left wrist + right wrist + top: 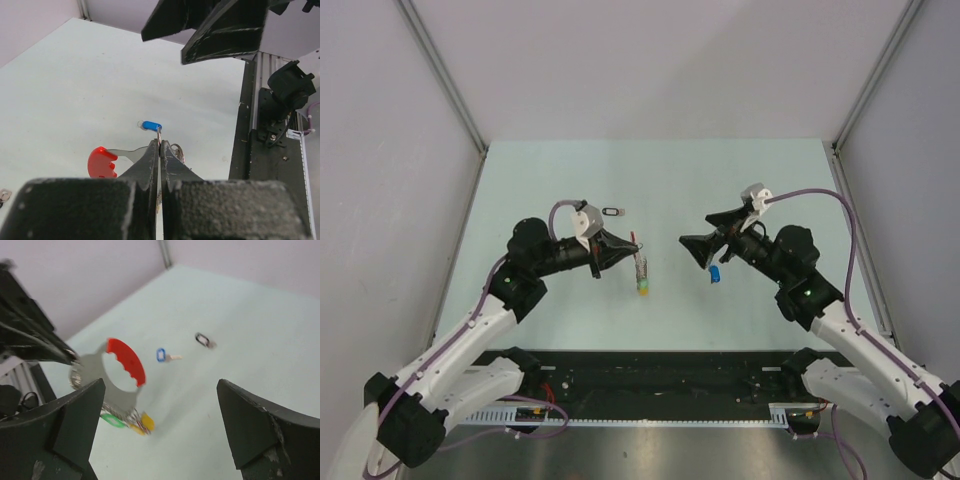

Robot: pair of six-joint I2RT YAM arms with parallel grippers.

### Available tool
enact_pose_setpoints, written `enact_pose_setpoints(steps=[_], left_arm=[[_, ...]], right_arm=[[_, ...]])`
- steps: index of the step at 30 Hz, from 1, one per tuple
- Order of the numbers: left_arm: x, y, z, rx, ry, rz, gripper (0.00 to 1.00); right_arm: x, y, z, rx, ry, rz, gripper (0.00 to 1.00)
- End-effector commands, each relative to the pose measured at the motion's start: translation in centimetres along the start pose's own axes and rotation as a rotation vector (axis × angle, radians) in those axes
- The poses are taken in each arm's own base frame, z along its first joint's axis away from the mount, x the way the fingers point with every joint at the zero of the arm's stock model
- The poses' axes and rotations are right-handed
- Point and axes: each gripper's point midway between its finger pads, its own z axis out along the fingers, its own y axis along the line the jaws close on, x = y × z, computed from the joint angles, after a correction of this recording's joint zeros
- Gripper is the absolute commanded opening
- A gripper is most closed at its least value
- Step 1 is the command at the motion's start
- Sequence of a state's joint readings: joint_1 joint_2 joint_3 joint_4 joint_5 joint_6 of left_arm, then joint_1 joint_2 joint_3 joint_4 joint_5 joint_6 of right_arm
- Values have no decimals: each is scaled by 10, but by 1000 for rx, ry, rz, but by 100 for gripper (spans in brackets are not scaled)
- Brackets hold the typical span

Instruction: Put the keys on the keyring

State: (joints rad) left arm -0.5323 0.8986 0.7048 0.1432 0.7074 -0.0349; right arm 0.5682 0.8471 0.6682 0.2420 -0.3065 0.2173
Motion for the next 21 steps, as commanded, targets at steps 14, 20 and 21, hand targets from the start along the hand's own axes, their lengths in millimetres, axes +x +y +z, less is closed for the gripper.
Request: enact_pose_setpoints(steps=[14, 20, 21], left_arm=[[-10, 18, -16, -103, -11, 36, 0], [-11, 19, -17, -109, -7, 60, 0], [-10, 19, -18, -112, -1, 56, 0]], right_arm=[[153, -143, -13, 527, 429, 227, 72], [167, -169, -19, 481, 464, 366, 47], [171, -173, -20, 481, 473, 382, 39]])
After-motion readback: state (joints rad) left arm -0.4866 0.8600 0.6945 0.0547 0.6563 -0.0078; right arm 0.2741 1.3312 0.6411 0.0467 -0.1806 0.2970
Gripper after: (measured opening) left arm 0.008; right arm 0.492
